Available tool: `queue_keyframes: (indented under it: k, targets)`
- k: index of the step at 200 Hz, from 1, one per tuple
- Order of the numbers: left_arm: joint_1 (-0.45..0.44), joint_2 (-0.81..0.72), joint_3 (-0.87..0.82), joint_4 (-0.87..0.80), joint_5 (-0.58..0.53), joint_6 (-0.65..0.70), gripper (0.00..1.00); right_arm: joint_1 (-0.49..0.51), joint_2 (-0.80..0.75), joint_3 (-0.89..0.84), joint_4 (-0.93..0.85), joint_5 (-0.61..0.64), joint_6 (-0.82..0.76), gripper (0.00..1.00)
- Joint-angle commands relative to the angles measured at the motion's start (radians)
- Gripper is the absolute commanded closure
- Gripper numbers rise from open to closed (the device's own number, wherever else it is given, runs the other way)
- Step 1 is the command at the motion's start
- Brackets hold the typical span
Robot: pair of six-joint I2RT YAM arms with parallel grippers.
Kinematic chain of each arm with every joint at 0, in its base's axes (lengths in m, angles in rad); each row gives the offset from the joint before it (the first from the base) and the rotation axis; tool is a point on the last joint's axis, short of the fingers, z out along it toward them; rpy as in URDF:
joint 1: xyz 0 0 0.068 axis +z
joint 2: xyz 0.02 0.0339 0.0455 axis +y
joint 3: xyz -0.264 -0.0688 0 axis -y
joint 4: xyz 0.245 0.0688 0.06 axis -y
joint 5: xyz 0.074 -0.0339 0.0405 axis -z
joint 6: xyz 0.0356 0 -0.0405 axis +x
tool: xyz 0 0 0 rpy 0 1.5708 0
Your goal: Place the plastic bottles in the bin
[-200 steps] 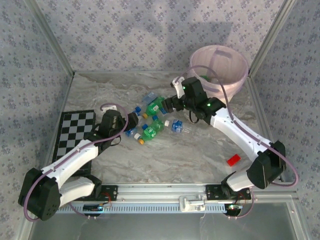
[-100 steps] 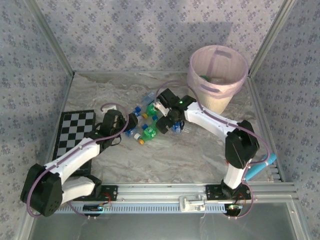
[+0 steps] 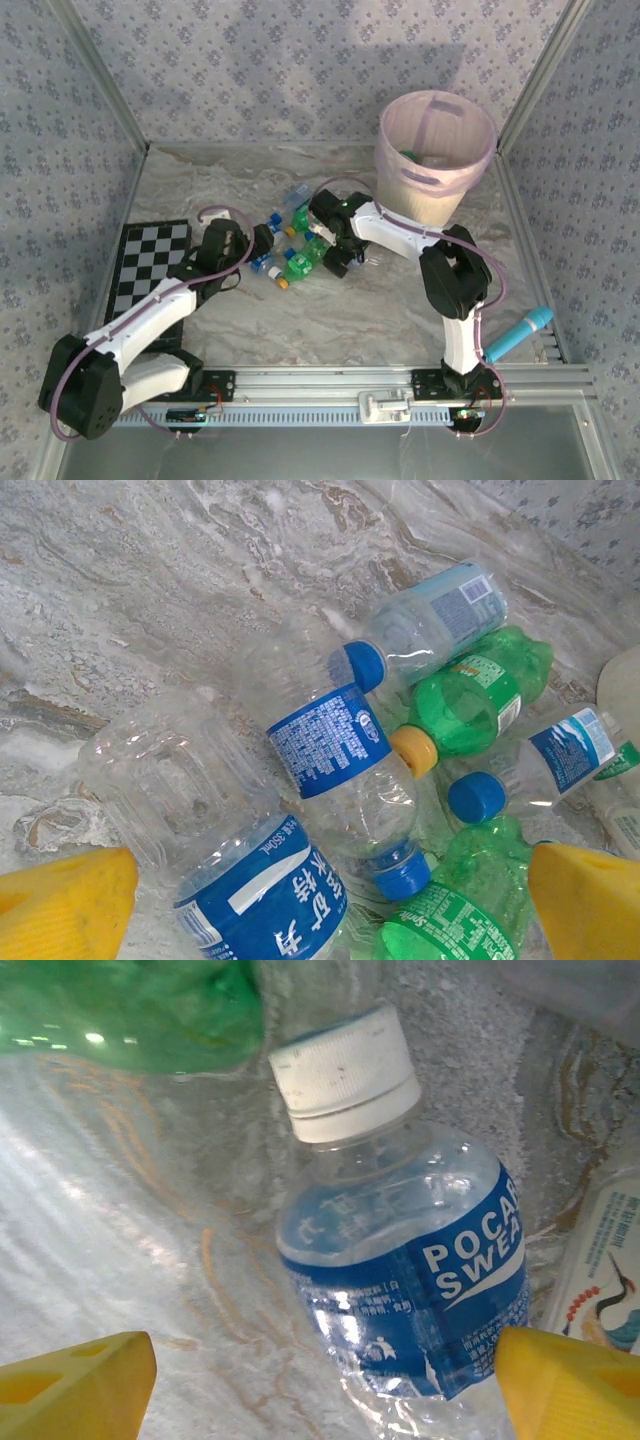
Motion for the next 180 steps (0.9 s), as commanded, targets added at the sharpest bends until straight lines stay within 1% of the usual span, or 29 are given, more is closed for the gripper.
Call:
queue_keyframes:
  k: [1, 56, 113, 180]
  targets:
    - [0.008, -0.036, -0.016, -0.004, -0.002, -0.015, 0.0, -0.005, 0.046, 0.004, -0.042, 0.048, -0.018, 0.14]
    - [0.009, -0.076, -0.039, -0.013, -0.019, -0.029, 0.0, -0.002, 0.097, -0.007, -0.033, 0.079, -0.02, 0.21]
    - [0.009, -0.075, -0.036, -0.013, -0.022, -0.032, 0.0, -0.002, 0.12, -0.011, -0.026, 0.108, -0.029, 0.29]
    - [0.009, -0.058, -0.03, -0.009, -0.022, -0.028, 0.0, -0.002, 0.133, -0.01, -0.031, 0.09, -0.029, 0.54]
